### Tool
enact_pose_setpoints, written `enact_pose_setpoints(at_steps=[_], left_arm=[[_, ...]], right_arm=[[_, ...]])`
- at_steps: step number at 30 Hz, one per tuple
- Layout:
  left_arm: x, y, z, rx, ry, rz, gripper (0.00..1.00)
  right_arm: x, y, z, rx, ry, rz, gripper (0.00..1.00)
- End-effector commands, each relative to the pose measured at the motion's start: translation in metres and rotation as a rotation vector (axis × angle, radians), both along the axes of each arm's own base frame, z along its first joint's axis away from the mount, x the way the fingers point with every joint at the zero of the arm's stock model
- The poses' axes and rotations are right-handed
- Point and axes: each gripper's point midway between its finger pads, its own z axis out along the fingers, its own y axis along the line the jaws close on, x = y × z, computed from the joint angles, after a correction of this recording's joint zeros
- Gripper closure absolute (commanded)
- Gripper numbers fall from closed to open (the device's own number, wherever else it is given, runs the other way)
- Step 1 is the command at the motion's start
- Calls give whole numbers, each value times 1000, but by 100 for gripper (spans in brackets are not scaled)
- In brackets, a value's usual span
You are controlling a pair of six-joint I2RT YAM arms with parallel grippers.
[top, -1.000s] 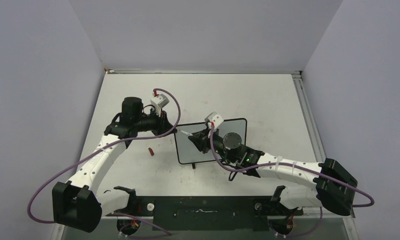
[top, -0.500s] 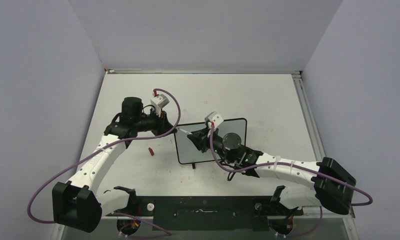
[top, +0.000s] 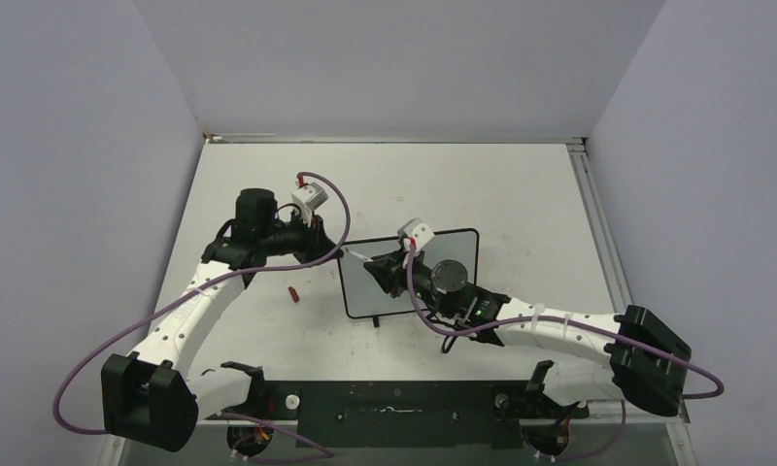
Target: Write a sentence on the whiteboard
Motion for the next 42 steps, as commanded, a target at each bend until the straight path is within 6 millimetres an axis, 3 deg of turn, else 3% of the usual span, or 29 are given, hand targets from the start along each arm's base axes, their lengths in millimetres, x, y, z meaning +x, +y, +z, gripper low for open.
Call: enact_pose_setpoints(at_steps=[1, 13, 27, 42], left_arm=[[3, 8, 2, 18, -26, 24, 100], [4, 8, 2, 16, -29, 27, 100], [3, 8, 0, 17, -24, 23, 100], [3, 8, -1, 20, -21, 21, 100]], right_arm=[[1, -6, 0, 12, -3, -36, 95], [-6, -9, -18, -25, 28, -43, 95], [7, -11, 20, 48, -53, -104, 95], [11, -9, 36, 77, -90, -116, 95]])
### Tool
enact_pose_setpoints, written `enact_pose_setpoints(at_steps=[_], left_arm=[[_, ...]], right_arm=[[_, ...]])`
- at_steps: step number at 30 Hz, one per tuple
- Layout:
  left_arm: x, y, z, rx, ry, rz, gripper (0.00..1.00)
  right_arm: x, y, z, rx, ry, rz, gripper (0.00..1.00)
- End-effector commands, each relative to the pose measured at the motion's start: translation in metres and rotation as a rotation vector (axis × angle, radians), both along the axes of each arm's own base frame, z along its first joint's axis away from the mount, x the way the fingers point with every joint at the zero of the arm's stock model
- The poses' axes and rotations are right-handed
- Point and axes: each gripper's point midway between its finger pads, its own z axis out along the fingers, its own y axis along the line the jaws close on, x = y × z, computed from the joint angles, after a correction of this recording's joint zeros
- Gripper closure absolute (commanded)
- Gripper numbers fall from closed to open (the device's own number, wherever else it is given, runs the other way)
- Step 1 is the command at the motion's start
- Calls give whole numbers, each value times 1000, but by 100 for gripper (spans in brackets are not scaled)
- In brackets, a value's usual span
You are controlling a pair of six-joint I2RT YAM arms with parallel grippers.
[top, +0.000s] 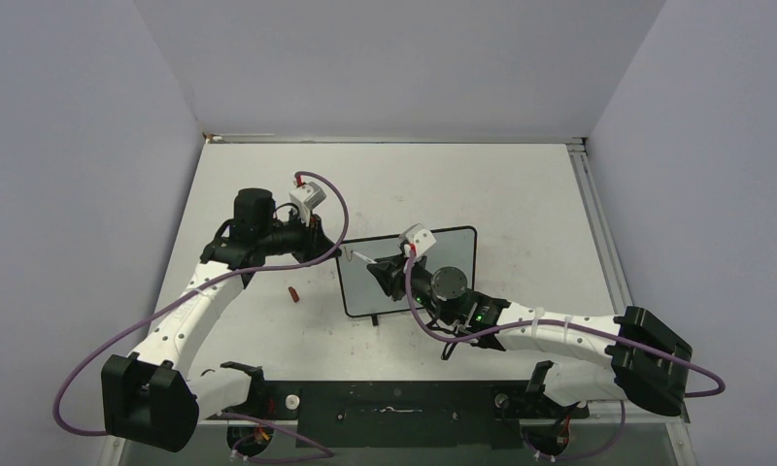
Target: Write a sentence on the whiteboard
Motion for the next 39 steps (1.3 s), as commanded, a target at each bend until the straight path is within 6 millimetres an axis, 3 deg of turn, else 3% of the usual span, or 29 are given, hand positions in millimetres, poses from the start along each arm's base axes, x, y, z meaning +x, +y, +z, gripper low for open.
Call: enact_pose_setpoints(at_steps=[1, 9, 27, 39], left_arm=[[1, 5, -1, 18, -16, 9, 100], [1, 5, -1, 18, -17, 10, 100], [1, 5, 0, 19, -20, 9, 100], [1, 5, 0, 20, -21, 10, 100]], right_arm=[[13, -2, 45, 103, -78, -61, 95], [12, -3, 38, 83, -68, -62, 95], [0, -12, -7, 18, 16, -66, 95], [-3, -12, -11, 1, 19, -64, 95]])
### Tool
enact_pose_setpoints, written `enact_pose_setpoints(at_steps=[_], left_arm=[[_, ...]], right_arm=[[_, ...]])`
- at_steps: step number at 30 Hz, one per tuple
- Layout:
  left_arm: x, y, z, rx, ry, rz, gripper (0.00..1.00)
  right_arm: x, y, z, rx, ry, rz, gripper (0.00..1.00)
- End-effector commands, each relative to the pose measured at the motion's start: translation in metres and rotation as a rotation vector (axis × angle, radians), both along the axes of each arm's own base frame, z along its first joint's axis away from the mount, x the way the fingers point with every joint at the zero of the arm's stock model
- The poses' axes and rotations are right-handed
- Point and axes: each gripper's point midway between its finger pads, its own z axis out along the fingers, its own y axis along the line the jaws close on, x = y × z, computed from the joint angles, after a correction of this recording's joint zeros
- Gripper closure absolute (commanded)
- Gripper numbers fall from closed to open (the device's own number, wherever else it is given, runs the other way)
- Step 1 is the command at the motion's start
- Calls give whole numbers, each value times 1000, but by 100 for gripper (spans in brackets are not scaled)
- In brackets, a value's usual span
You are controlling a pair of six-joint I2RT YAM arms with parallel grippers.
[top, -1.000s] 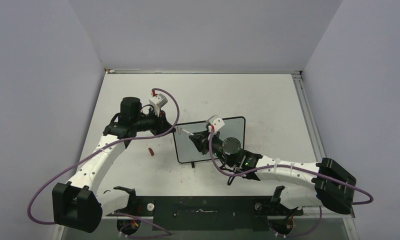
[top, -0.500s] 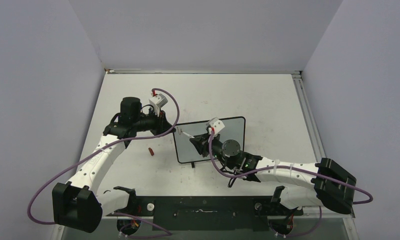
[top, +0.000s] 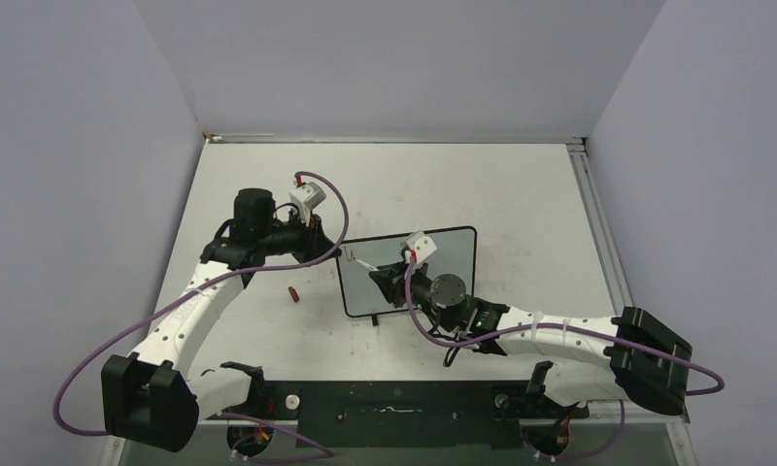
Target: Write a sentence on the whiteboard
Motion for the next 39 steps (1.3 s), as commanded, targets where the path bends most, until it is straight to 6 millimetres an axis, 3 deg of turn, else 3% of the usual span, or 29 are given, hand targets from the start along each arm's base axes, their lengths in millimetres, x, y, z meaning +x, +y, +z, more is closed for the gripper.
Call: enact_pose_setpoints(at_steps=[1, 19, 39], left_arm=[[0, 5, 0, 19, -18, 12, 100], [1, 6, 0, 22, -21, 14, 100], [1, 6, -3, 28, -17, 14, 100]], right_arm=[[5, -7, 4, 5, -10, -46, 95], [4, -8, -1, -13, -5, -54, 95], [15, -9, 49, 60, -112, -101, 95]])
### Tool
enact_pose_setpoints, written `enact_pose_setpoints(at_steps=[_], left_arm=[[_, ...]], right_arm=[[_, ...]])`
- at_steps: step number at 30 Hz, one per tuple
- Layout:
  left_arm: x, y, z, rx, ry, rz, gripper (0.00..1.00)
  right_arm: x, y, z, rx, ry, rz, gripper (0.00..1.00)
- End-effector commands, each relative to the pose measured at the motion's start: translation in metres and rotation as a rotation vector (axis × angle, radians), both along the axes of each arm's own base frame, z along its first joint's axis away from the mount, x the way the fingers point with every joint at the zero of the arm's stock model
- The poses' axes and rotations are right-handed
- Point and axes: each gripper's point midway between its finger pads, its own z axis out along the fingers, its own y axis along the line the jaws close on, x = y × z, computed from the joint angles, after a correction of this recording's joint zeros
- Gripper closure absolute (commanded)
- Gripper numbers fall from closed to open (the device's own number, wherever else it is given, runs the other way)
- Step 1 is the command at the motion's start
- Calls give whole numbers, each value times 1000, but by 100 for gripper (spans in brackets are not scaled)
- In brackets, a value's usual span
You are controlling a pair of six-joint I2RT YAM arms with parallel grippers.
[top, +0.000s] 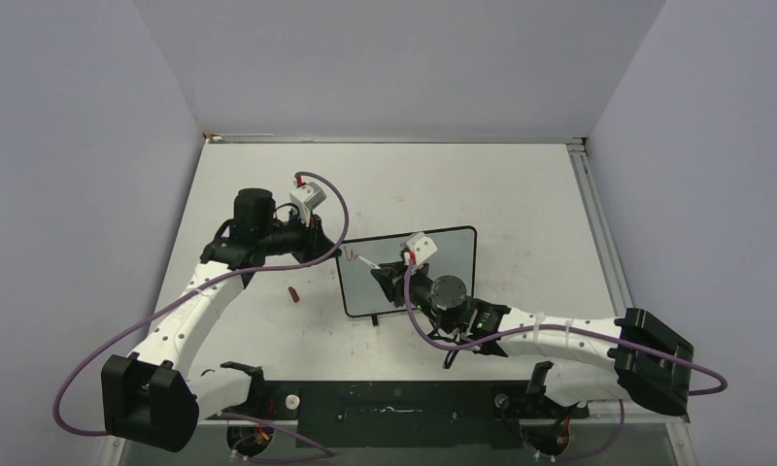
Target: Write a sentence on the whiteboard
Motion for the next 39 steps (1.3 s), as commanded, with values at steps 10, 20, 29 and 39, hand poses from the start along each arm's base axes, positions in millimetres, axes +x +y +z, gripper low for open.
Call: enact_pose_setpoints(at_steps=[10, 20, 29, 39], left_arm=[[1, 6, -2, 26, -11, 16, 100], [1, 6, -3, 27, -9, 16, 100], [1, 6, -3, 29, -9, 17, 100], [2, 9, -5, 39, -9, 31, 100]], right_arm=[[17, -3, 56, 98, -102, -77, 95], [18, -4, 59, 111, -108, -83, 95], [16, -3, 56, 97, -104, -72, 95], [-5, 7, 56, 37, -80, 73, 95]])
